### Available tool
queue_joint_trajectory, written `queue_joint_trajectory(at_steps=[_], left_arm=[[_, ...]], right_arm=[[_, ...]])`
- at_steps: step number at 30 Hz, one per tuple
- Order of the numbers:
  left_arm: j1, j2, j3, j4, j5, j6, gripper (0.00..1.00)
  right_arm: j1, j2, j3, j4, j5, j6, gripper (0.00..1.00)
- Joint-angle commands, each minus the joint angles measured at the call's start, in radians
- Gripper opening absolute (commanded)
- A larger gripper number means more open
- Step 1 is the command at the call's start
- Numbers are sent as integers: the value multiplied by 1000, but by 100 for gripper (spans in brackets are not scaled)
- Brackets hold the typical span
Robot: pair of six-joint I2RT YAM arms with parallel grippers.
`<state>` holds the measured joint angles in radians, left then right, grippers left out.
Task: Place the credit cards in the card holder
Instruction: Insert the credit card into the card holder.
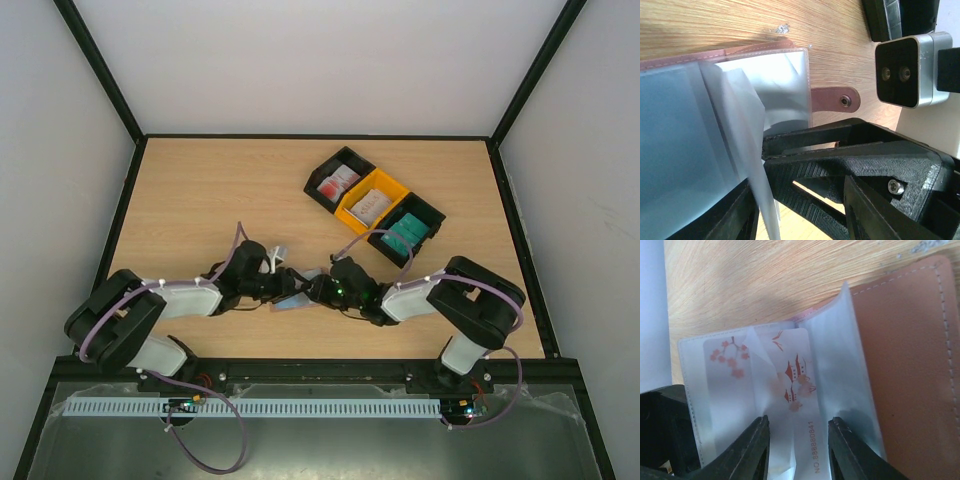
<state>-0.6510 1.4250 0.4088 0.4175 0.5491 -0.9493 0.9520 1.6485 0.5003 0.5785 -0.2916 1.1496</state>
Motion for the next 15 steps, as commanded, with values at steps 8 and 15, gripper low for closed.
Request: queue_joint_trajectory(at_steps=[8, 15], left_arm=[[-28, 42, 56, 60, 41, 11, 51], [-42, 74, 90, 34, 16, 18, 53]], right_arm=[[-4, -224, -5, -240, 262, -68, 42], [-5, -272, 4, -364, 359, -106, 41]])
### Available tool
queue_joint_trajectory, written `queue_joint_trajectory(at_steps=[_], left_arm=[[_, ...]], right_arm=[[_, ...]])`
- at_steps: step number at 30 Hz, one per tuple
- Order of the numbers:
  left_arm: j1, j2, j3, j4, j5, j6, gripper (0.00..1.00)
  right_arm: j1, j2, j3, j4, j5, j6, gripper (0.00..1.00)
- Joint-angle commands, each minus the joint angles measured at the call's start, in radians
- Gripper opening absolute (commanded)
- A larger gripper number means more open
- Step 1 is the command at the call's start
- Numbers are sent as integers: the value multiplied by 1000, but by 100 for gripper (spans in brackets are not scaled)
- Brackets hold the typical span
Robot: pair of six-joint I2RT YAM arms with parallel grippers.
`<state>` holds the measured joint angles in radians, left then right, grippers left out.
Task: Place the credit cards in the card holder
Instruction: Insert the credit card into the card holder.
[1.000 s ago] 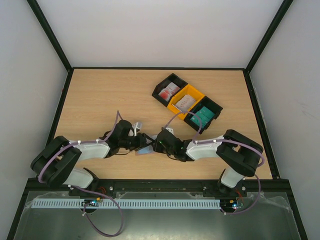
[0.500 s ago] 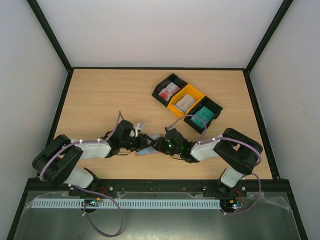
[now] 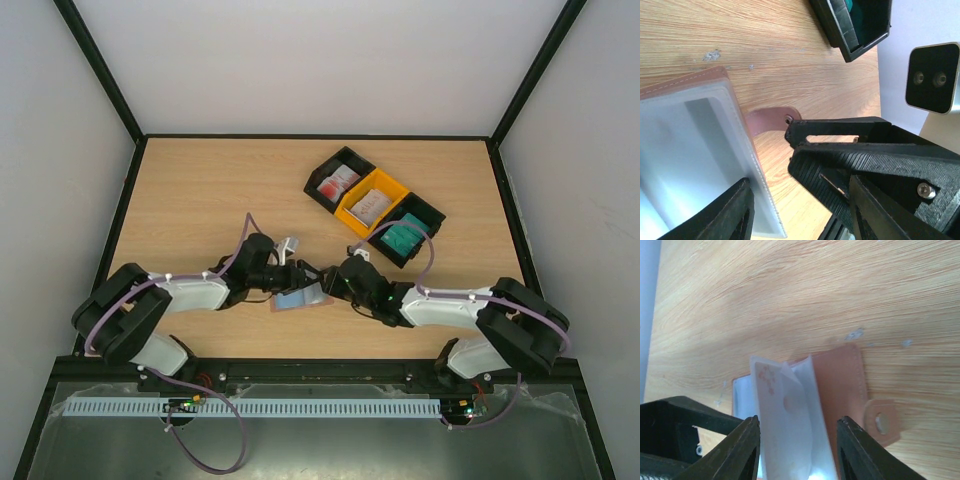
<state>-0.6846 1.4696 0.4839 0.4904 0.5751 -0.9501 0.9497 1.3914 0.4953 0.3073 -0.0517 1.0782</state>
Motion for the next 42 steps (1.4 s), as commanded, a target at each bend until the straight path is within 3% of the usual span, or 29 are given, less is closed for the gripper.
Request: queue_joint_trajectory(at_steps=[1, 11, 17, 24, 29, 34, 38, 42], left_arm=[[-10, 34, 17, -43, -21, 22, 54], [-26, 134, 27, 7, -29, 2, 54], [-26, 183, 33, 44, -12, -9, 55], [-26, 109, 65, -30, -41, 19, 56], [-25, 46, 80, -62, -45, 32, 58], [-24, -39, 93, -171, -117, 68, 58], [-23, -121, 93, -299, -268, 99, 57], [-14, -195, 60, -353, -331, 102, 57]], right_arm=[[-2, -5, 20, -109, 121, -38, 40], [-3, -34, 27, -190, 192, -56, 36], [-2, -33, 51, -171, 96, -151, 33], [-2, 7, 96, -182, 8, -217, 23], [-2, -2, 101, -207, 30, -223, 37], [-3, -17, 111, -229, 28, -245, 39], [-2, 32, 141, -263, 9, -272, 33], [-1, 111, 162, -299, -2, -280, 25]])
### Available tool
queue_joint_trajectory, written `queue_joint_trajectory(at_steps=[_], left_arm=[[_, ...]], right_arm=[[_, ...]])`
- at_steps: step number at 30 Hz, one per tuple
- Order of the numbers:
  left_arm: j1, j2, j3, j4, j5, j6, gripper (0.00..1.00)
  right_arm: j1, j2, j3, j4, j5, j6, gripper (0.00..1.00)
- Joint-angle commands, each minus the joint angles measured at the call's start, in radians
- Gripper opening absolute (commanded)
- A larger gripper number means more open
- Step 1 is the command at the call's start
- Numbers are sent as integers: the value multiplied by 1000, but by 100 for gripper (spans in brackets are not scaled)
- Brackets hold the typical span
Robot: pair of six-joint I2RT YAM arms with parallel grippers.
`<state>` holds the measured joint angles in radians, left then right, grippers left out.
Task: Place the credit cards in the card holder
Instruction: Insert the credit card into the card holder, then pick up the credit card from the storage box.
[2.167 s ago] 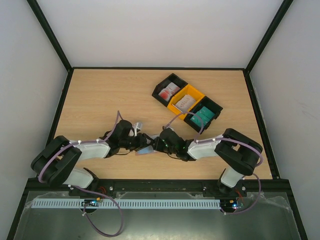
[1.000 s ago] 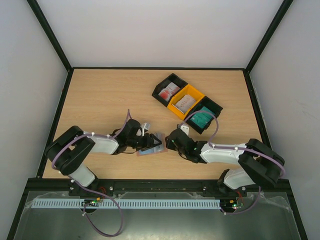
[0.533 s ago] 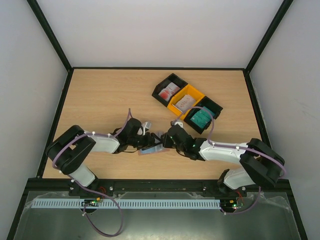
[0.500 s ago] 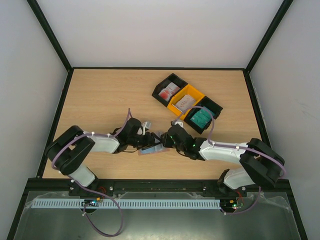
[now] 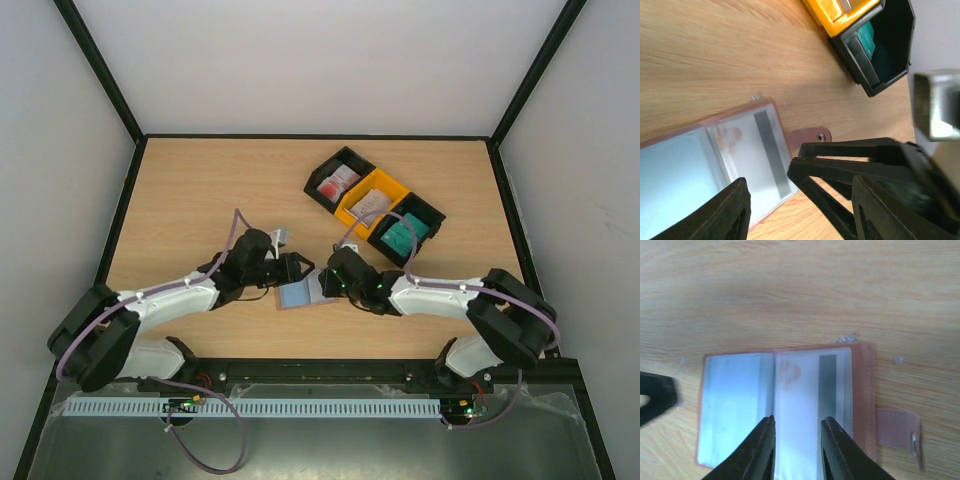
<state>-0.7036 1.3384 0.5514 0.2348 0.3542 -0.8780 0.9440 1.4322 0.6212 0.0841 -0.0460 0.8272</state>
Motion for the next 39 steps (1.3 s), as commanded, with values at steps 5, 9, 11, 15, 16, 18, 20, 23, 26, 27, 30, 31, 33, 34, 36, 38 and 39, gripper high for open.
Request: queue_joint_trajectory(at_steps=[5, 9, 11, 15, 16, 18, 20, 23, 26, 27, 30, 31, 33, 34, 36, 38, 39], left_arm=[[16, -151, -47, -133, -136, 22, 57], [18, -199, -69, -143, -153, 16, 59], [18, -218, -74, -148, -161, 17, 60], [18, -260, -93, -152, -170, 26, 65], [18, -269, -96, -151, -170, 31, 66], [19, -284, -101, -155, -171, 41, 69], [21, -288, -101, -157, -166, 55, 71], [24, -278, -101, -144, -149, 74, 75], [29, -259, -96, -138, -130, 94, 77], [32, -252, -93, -137, -124, 99, 77], [41, -232, -95, -129, -90, 109, 78], [45, -226, -96, -128, -82, 113, 78], [52, -219, -98, -129, -73, 120, 78], [56, -219, -102, -131, -71, 123, 78], [65, -225, -110, -132, -67, 125, 77], [75, -233, -120, -126, -63, 121, 78], [79, -235, -123, -122, -62, 119, 78]], right_arm=[[4, 125, 70, -163, 31, -36, 22], [4, 97, 173, -280, 114, -106, 26], [-3, 59, 220, -332, 165, -146, 32], [-90, -16, 288, -450, 211, -246, 37], [-126, -28, 302, -475, 203, -268, 38], [-204, -47, 325, -524, 171, -326, 41], [-290, -56, 347, -569, 152, -374, 44], [-435, -42, 381, -611, 91, -432, 50], [-535, 0, 415, -639, 43, -492, 52], [-548, 15, 429, -641, 27, -523, 52], [-550, 45, 467, -624, -57, -628, 52], [-549, 55, 491, -620, -84, -660, 52], [-550, 90, 534, -612, -125, -695, 52], [-549, 111, 560, -614, -135, -706, 52], [-550, 162, 617, -622, -151, -725, 53], [-550, 227, 669, -630, -170, -741, 56], [-550, 259, 691, -635, -180, -749, 59]])
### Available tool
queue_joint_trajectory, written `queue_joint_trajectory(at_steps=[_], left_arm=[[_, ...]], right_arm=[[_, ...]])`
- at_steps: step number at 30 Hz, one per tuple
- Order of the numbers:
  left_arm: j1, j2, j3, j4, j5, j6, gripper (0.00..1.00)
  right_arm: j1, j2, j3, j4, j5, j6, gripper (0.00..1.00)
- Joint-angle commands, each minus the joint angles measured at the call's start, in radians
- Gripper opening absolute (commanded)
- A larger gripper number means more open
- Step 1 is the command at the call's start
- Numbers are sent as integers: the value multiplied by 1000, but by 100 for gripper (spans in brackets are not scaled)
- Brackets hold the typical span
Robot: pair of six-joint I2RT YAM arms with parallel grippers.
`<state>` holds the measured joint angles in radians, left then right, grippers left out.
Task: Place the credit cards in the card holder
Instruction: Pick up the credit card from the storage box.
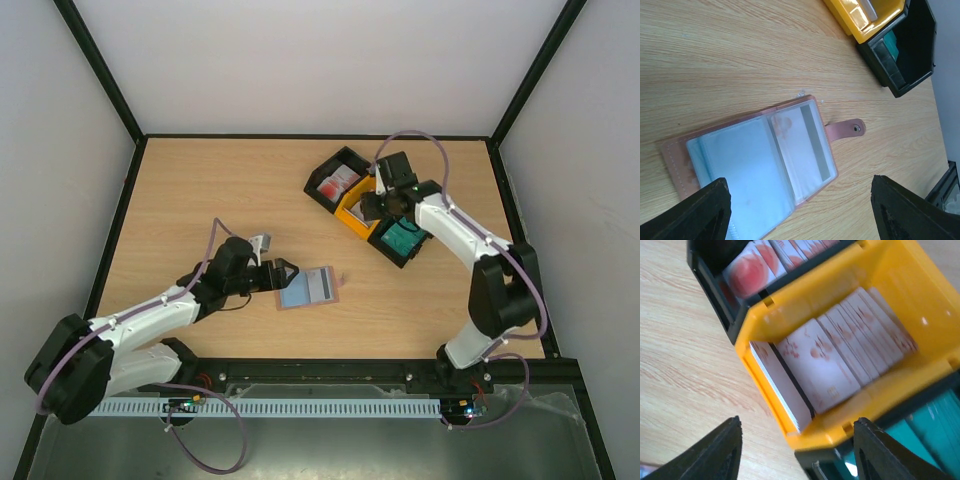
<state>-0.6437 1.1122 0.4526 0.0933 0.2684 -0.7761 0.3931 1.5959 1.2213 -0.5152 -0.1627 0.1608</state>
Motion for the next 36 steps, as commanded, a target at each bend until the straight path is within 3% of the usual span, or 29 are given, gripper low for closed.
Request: queue_joint_trajectory(at_steps=[1, 9, 16, 23, 36], left_arm=[[20, -9, -26, 23, 26, 16, 78], [27, 13, -32, 51, 50, 15, 78], [29, 35, -14, 39, 35, 33, 78], [31, 70, -3, 43, 31, 32, 77], [32, 97, -8, 52, 41, 34, 77]], right_arm=[[2, 129, 115, -40, -67, -90, 62], [17, 353, 261, -90, -93, -157, 68], [32, 446, 287, -91, -98, -195, 71], [32, 431, 284, -127, -188, -219, 65], [32, 394, 282, -146, -223, -207, 54]])
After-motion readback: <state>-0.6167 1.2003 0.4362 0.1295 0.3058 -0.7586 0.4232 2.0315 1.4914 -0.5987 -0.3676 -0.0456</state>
